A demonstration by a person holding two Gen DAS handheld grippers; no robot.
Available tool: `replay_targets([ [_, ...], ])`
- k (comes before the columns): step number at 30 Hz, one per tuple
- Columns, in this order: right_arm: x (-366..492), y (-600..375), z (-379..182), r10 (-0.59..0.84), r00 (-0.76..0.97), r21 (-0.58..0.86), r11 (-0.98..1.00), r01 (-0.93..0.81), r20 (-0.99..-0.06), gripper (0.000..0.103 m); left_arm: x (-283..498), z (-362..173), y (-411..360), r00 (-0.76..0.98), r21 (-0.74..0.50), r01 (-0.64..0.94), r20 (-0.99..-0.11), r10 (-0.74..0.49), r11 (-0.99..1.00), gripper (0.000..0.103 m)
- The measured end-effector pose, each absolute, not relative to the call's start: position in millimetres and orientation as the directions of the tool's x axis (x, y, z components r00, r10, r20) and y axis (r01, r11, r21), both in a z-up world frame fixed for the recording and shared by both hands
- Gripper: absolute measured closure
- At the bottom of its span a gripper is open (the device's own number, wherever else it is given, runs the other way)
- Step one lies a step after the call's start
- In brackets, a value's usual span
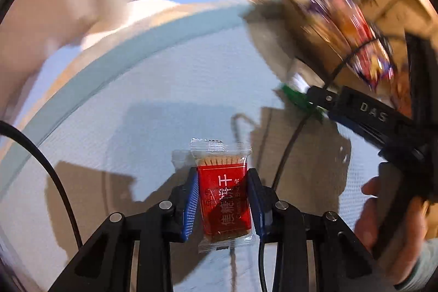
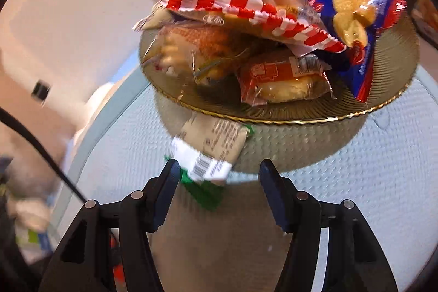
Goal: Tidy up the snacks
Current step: 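Grasp the green-white packet with the right tool, reopen and grasp it again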
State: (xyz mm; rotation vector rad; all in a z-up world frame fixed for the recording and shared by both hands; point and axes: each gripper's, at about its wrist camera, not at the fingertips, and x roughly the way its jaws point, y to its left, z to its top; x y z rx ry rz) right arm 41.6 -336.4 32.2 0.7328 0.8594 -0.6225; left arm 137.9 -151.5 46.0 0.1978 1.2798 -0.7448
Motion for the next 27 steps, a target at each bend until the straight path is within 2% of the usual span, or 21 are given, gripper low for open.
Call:
replay_targets([
  [2,50.7,-333.0,33.7,-0.247,0.497,0.309,0.539,0.784,-0.832,0.030,148.1,46.2,-128.3,0.105,-0.287,0.557,-0.906,-0.409,0.779,0.070],
  [3,56.5,-332.0,34.1,-0.269,0.491,0.307,0.515,0.800,-0.829,0.029,153.1,45.3,-117.9,0.109,-0.296,0.536,-0.905,-0.412,0.790,0.070],
  [6,77.6,-331.0,29.2,-0.278,0.462,0.289,0.491,0.822,-0.842,0.028,164.5,42.1,-92.1,0.124,-0.314,0.490,-0.898,-0.421,0.813,0.070],
  [10,95.8,-326.2,24.9,-0.347,0.389,0.183,0.499,0.847,-0.854,0.027,168.9,37.5,-74.1,0.123,-0.333,0.458,-0.895,-0.430,0.824,0.070],
  [12,104.1,-319.3,23.2,-0.378,0.343,0.100,0.533,0.840,-0.860,0.038,168.1,33.9,-74.7,0.119,-0.339,0.451,-0.894,-0.432,0.826,0.070],
  [14,109.2,-310.9,21.3,-0.402,0.321,0.035,0.577,0.816,-0.857,0.043,169.3,32.6,-77.9,0.116,-0.349,0.445,-0.890,-0.440,0.824,0.070],
  [15,107.6,-308.5,21.3,-0.400,0.333,0.029,0.602,0.798,-0.854,0.047,168.1,32.8,-75.4,0.114,-0.354,0.444,-0.889,-0.444,0.823,0.070],
  [20,86.2,-299.1,21.6,-0.329,0.403,0.020,0.753,0.657,-0.854,0.050,161.6,32.0,-75.9,0.113,-0.375,0.436,-0.879,-0.464,0.818,0.070],
  [27,68.0,-270.5,19.4,-0.149,0.478,-0.024,0.966,0.258,-0.866,0.050,143.0,25.8,-74.6,0.112,-0.390,0.410,-0.875,-0.470,0.824,0.070],
])
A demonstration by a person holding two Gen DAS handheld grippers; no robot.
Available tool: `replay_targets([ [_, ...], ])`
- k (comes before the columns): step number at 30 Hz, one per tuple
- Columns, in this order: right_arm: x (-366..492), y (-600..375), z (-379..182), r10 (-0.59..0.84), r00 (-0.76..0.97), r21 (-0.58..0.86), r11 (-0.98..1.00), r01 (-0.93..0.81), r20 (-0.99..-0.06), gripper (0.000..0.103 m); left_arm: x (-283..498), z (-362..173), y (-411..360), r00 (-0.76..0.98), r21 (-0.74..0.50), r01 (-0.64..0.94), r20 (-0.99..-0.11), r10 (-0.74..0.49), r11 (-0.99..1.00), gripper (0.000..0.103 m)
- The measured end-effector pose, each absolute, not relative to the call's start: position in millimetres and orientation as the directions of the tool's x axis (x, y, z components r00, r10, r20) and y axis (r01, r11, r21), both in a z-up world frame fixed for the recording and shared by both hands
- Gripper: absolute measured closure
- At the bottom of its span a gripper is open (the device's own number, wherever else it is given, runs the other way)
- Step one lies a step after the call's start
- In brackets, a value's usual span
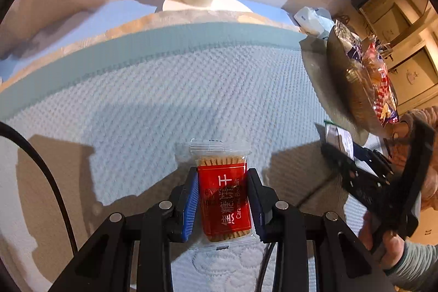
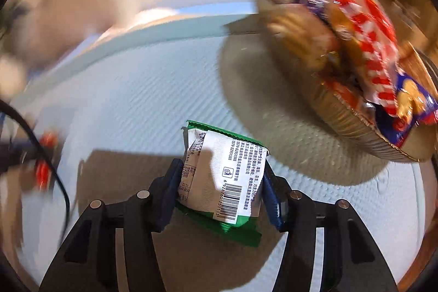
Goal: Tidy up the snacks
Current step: 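Grasp the green-white packet with the right tool, reopen and grasp it again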
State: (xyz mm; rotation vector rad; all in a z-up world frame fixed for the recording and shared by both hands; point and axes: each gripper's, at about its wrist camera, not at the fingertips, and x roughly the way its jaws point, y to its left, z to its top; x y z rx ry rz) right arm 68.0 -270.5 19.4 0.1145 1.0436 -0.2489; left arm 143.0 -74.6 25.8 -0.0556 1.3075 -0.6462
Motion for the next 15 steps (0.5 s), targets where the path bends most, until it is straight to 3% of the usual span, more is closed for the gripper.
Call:
replay_targets([
  [5,52.6,-269.7,23.4,-0.059,0.440,-0.022,0.996,0.090,-0.896,0.050,127.0,22.3,-76.7,0.121,-0.382,0.404,-0.878,-0.462,0.831,0.070],
  [10,30.7,-299.2,26.0,0.001,0.394,0.057,0.990,0.130,-0.919,0.040,117.3,22.6,-76.2,0.142,-0.389,0.363,-0.875,-0.462,0.847,0.069],
  [12,21.3,-303.8,26.5,0.048,0.382,0.121,0.978,0.169,-0.923,0.030,113.9,23.0,-77.0,0.145,-0.393,0.346,-0.874,-0.463,0.852,0.061],
  [13,16.1,-307.0,27.5,0.068,0.387,0.156,0.967,0.201,-0.919,0.030,111.9,23.6,-77.1,0.146,-0.401,0.334,-0.872,-0.467,0.853,0.052],
  [15,13.8,-312.5,27.7,0.085,0.395,0.201,0.944,0.262,-0.915,0.030,106.5,25.2,-77.9,0.161,-0.398,0.320,-0.871,-0.463,0.860,0.047],
])
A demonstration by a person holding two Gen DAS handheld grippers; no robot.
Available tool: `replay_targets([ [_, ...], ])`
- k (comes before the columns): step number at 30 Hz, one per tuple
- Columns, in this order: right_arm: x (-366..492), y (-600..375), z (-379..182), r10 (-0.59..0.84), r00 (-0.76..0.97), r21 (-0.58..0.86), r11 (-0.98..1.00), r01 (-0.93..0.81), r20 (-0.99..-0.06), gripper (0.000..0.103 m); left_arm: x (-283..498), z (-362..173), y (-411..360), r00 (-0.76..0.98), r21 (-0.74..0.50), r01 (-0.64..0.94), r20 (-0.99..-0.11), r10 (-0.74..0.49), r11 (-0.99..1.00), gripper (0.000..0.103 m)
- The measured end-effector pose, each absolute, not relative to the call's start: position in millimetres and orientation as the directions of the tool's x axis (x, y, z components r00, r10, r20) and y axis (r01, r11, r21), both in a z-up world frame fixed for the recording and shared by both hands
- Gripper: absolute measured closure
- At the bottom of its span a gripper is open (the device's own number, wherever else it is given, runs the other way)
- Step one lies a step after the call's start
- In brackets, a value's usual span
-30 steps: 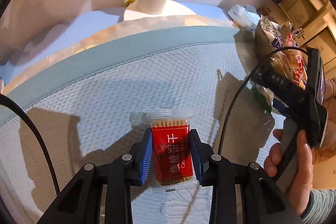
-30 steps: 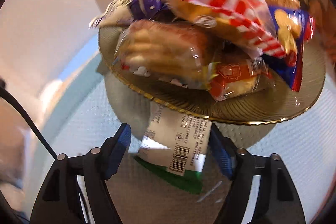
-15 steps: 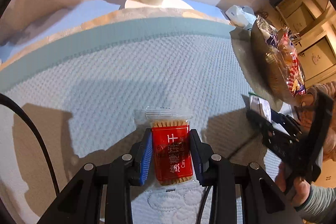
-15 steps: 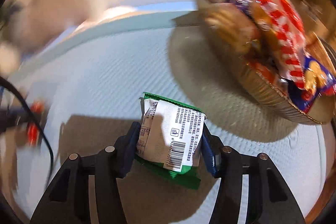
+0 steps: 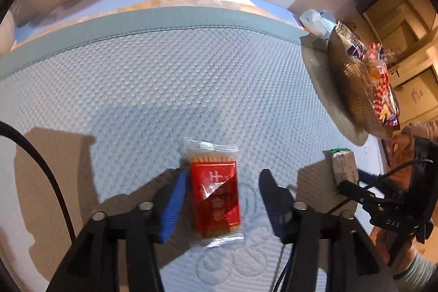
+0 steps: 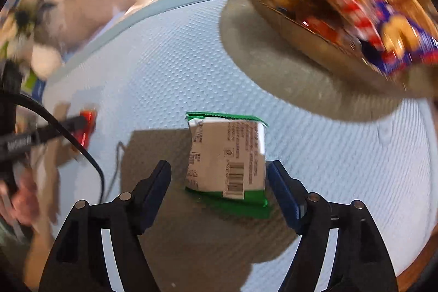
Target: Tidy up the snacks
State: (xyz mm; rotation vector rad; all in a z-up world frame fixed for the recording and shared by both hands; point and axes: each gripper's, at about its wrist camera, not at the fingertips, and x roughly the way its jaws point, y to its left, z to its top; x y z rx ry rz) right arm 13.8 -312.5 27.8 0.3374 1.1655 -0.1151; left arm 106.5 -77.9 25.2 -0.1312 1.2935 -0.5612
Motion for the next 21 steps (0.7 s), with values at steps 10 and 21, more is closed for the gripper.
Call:
replay_targets([
  [10,4.3,-293.4,28.2,-0.057,0.387,0.086,0.935,0.343,-0.921,0.028,90.4,22.7,-111.2,0.273,-0.111,0.370,-0.936,-0.222,0.922,0.063],
  [21,-8.7,-273.6,42.3,-0.085,0.404,-0.024,0.988,0.153,-0.911,0.055,85.8,43.1,-97.8,0.306,-0.186,0.267,-0.914,-0.266,0.946,0.070],
])
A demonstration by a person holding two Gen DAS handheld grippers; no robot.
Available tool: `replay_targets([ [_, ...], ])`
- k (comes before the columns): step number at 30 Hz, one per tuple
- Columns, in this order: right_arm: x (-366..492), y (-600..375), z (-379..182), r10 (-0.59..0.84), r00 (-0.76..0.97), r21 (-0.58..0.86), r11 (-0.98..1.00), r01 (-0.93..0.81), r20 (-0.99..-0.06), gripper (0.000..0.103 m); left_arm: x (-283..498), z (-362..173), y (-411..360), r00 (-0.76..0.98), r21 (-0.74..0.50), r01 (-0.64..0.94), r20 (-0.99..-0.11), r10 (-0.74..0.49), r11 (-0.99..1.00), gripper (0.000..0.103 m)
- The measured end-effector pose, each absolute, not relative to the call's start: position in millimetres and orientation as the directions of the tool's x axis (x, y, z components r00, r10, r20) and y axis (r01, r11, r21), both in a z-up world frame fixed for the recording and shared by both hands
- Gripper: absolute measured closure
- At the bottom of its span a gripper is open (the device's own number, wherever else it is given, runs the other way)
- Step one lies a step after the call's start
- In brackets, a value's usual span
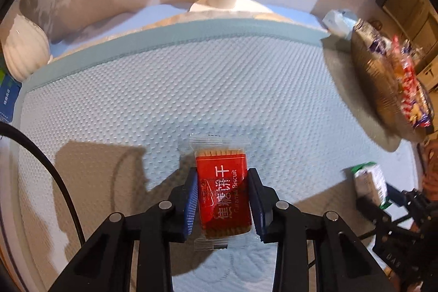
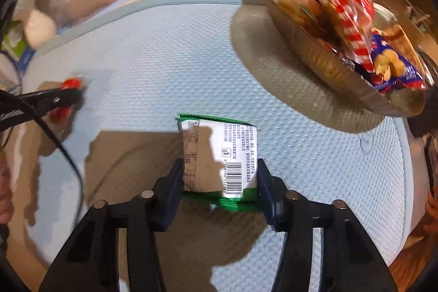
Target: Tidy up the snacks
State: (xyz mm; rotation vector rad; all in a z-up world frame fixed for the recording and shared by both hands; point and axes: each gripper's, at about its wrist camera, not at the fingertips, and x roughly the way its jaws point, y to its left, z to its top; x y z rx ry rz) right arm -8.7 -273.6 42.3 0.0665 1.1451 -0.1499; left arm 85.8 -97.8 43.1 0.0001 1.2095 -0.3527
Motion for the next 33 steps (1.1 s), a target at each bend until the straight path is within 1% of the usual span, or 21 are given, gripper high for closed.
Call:
replay_targets([
  [4,-18.7,-276.2,66.0,-0.063,0.452,-0.022,0.995,0.095,-0.890,0.055,83.9,60.6,-103.4,0.305,-0.285,0.260,-0.882,-0.359,0.923,0.070],
  [10,-28.8,-298.2,102.3,-0.010,0.495,0.016,0.999,0.048,-0.869,0.055,89.0,89.6,-126.9,0.337,-0.322,0.264,-0.852,-0.400,0.909,0.070],
  [15,-40.2,-319.7,134.7,-0.011,0.536,0.021,0.998,0.052,-0.844,0.055,94.9,117.3,-156.9,0.359,-0.332,0.314,-0.826,-0.435,0.889,0.070],
  [22,-34.1,-367.9,172.1,-0.044,0.593,0.030,0.993,0.114,-0.804,0.055,110.0,152.1,-215.3,0.380,-0.346,0.408,-0.777,-0.502,0.845,0.070],
  [33,-1.6,-464.4,196.8,-0.156,0.631,0.040,0.958,0.284,-0.760,0.055,135.9,175.2,-314.1,0.350,-0.367,0.525,-0.729,-0.588,0.768,0.070],
])
